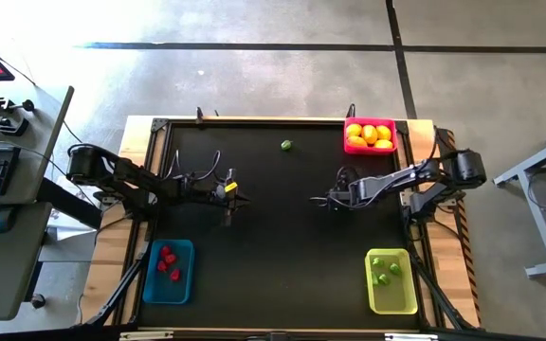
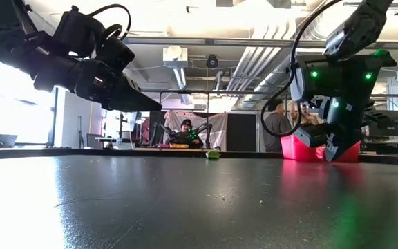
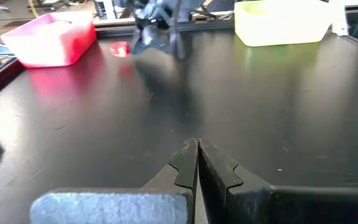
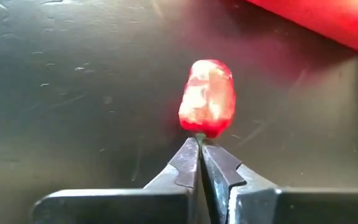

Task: Sort produce into baskets
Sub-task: Put the red chilli pepper into the blue bin

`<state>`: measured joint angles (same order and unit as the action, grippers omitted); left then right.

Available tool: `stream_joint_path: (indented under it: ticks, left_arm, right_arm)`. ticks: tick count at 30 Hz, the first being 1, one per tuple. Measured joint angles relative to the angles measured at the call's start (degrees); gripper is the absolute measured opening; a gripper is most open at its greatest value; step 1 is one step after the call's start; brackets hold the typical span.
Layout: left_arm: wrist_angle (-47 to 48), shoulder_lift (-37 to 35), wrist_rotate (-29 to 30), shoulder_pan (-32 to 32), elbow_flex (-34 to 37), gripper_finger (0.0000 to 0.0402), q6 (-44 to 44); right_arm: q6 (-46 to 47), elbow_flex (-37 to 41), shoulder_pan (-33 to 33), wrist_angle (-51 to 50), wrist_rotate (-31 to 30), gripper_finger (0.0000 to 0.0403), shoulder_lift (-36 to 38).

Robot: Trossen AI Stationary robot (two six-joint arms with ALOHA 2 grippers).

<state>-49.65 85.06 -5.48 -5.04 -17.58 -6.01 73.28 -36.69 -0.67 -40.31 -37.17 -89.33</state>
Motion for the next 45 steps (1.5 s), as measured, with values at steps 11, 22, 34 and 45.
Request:
stream_joint_path:
  ticks: [11,22,34,45]
  left_arm:
    - [0.1,0.0,-3.4,0.3,-0.6,0.0000,2.3]
    - [-0.4,0.0,15.7,11.8,-1.9,0.0061,-18.3]
    - [4.7,0.0,21.8,15.0,-10.2,0.0149,-33.1]
    - [9.0,1.3,21.1,15.4,-15.3,0.0152,-43.6]
  right_arm:
    - [-33.7,0.0,5.9,21.8,9.9,0.0001,6.6]
    - [-50.1,0.0,6.4,51.2,27.4,0.0000,5.8]
    - [-52.5,0.0,6.5,61.8,35.3,0.0000,3.1]
    - [-52.8,0.0,6.5,65.1,40.7,0.0000,3.1]
